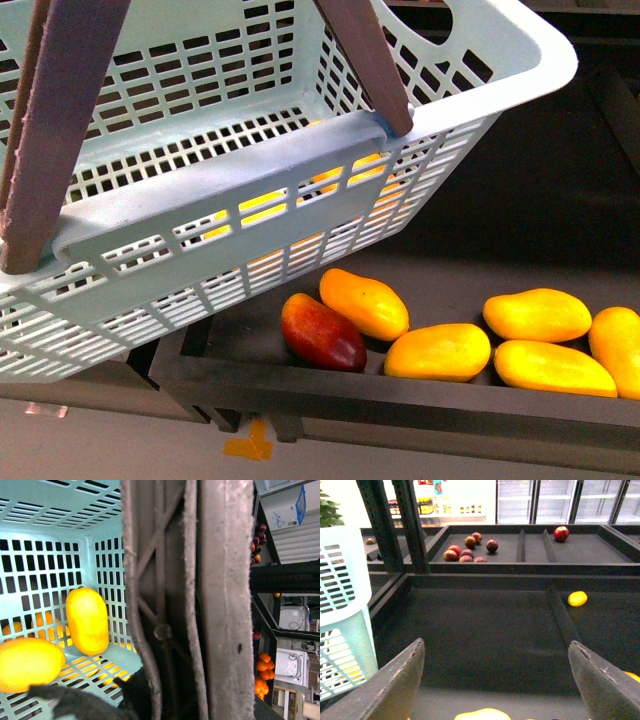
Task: Pick lemon and mango into basket
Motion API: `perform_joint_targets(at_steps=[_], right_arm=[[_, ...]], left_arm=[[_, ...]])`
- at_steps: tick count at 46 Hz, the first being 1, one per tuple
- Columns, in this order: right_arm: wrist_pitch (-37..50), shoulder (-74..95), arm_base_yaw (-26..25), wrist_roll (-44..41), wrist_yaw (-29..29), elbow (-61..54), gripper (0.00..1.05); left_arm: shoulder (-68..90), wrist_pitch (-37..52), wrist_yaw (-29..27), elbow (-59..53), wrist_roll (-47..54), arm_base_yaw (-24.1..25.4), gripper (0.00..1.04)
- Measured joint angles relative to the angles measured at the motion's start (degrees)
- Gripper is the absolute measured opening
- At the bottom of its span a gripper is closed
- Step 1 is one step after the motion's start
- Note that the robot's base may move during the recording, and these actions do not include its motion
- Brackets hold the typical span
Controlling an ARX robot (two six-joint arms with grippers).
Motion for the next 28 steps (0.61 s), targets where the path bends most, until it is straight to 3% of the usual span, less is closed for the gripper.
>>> perform_joint_targets(at_steps=[28], right_arm=[[-0.2,-0.1,0.0,0.0,-0.1,0.0,0.96]], left_arm=[[0.1,0.1,-0.2,0.0,0.1,-0.1,0.14]])
